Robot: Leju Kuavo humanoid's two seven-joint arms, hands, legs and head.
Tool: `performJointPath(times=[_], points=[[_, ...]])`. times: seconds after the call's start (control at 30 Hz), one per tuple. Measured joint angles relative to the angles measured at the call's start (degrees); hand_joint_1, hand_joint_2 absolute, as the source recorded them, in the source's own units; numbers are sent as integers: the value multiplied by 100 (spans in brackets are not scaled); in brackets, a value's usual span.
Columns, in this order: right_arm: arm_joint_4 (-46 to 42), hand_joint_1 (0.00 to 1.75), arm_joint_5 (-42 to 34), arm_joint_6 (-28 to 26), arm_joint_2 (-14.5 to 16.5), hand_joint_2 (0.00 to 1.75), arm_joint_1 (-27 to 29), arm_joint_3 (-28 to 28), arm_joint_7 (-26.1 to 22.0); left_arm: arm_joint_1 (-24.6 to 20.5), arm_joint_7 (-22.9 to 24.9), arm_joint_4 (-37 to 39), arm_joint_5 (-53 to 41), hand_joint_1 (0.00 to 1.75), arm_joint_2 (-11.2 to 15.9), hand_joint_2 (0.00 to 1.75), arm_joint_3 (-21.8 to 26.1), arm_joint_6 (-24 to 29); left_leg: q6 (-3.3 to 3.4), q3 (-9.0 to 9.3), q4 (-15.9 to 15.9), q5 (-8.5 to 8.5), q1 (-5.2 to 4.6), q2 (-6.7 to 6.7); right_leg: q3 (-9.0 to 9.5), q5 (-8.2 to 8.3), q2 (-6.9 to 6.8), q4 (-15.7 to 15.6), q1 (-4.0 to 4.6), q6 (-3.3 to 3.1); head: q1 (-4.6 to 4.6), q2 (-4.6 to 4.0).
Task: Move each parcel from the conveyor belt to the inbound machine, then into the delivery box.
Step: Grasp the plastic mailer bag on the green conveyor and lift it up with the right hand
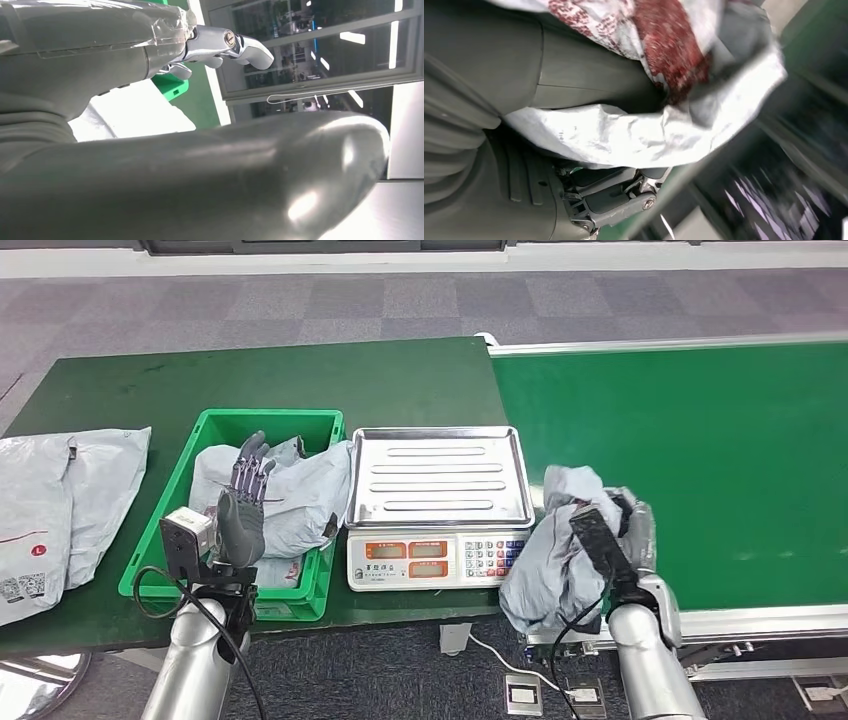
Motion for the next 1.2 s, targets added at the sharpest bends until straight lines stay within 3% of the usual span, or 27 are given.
performJointPath(times=[0.13, 0.2, 0.47, 0.63, 0.83, 0.97, 1.1, 1.2], points=[[-978, 175, -868, -776, 282, 175, 302, -411, -1234, -100, -113, 77, 56, 0, -29, 0, -2, 1, 1, -16, 0, 1, -1, -28, -4, -4, -27, 0, -1, 2, 0, 0], [-1369, 175, -1110, -1009, 398, 175, 411, -540, -1573, -165, -134, 123, 87, 0, -39, 0, -5, 1, 1, -18, 0, 0, -2, -29, -7, -5, -29, -1, -2, 2, 0, 0], [-2024, 175, -1240, -1122, 587, 175, 637, -719, -1708, -250, -165, 227, 100, 0, -65, 0, -29, 1, 8, -19, 1, 3, -11, -22, -13, -6, -24, -2, -10, 8, 0, 0], [-2710, 175, -1942, -1926, 719, 175, 752, -861, -2277, -337, -207, 307, 108, 0, -85, 0, -90, -8, 15, -26, 1, 9, -15, -35, -14, -6, -36, 0, -15, 9, 0, 0], [-3598, 175, -1977, -2009, 863, 175, 767, -971, -2352, -481, -327, 414, 220, 0, -117, 0, -102, 68, 13, -25, 0, 6, -16, -23, -15, -6, -23, 0, -15, 10, 0, 0], [-3347, 175, -1646, -1947, 804, 175, 537, -791, -2343, -435, -644, 327, 464, 0, -125, 0, -103, 203, 13, -32, -3, 8, -16, -19, -14, -3, -18, 5, -14, 11, 0, 0], [-2281, 175, -1112, -1607, 568, 175, -347, -223, -2258, -410, -998, 147, 639, 0, -170, 0, -122, 310, 19, -36, -1, 30, -18, -1, -31, 19, -6, 7, -17, 22, -1, 0], [-1585, 175, -1249, -1219, 444, 175, -943, 164, -2069, -411, -1082, 75, 653, 0, -200, 0, -195, 370, 23, -46, 0, 46, -17, -31, -28, 24, -29, 8, -16, 26, -2, 0]])
